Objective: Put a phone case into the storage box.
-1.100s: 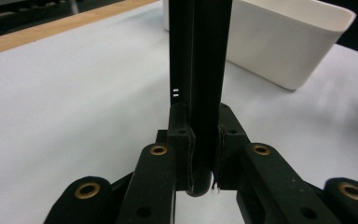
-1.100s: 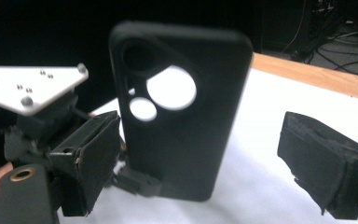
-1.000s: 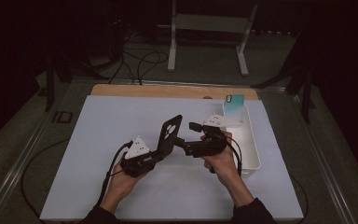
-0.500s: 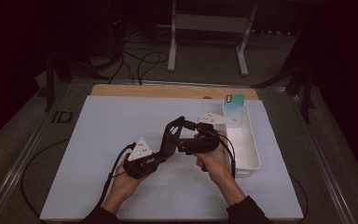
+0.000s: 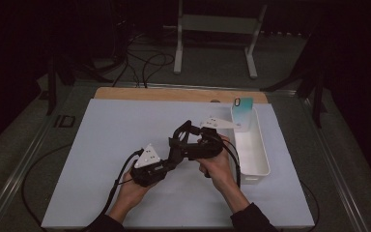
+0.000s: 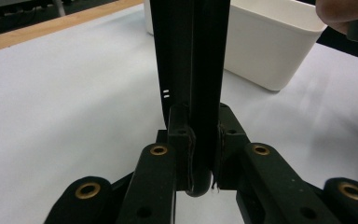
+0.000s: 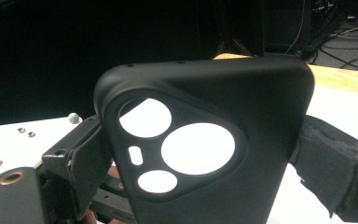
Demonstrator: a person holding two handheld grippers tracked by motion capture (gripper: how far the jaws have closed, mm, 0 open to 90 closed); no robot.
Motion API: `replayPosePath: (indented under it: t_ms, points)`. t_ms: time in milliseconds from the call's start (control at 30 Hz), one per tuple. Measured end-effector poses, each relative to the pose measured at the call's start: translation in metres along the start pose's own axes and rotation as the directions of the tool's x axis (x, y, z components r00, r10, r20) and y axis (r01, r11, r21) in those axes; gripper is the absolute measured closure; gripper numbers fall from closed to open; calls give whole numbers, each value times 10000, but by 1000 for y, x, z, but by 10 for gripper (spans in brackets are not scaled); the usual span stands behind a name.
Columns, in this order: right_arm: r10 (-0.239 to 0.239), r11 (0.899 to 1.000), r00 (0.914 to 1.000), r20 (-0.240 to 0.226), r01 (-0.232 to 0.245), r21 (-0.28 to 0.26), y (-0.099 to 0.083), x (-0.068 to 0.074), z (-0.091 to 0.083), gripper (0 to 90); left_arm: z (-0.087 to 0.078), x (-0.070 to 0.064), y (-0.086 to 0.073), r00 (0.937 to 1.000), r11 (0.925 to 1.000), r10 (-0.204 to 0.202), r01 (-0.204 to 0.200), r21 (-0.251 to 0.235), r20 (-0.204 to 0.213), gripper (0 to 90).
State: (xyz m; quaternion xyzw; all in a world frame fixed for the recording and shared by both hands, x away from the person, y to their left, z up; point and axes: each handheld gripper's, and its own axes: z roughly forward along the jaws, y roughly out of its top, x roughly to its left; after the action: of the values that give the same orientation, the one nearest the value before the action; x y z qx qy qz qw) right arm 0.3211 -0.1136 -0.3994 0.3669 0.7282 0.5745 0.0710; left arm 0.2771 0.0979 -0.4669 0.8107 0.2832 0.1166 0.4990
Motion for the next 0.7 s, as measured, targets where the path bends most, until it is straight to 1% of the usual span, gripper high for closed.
replayPosePath:
  t_ms: [167, 333, 533, 700]
  points:
    - [-9, 10000, 9999, 100, 9, 65, -1, -1, 1, 109, 0, 0, 0, 10000, 10000, -23, 23, -6, 61, 808]
    - [82, 10000, 9999, 61, -82, 14, -2, -3, 0, 112, 1, 0, -1, 9998, 9999, -90, 91, -45, 173, 809]
    - [8, 9999, 9995, 304, -13, 133, -2, -1, 0, 132, 2, 1, -1, 9999, 10000, -94, 94, 6, 110, 806]
    - [13, 9999, 9994, 341, -19, 161, -1, -2, -1, 137, 1, 1, -1, 10000, 10000, -82, 82, -10, 45, 802]
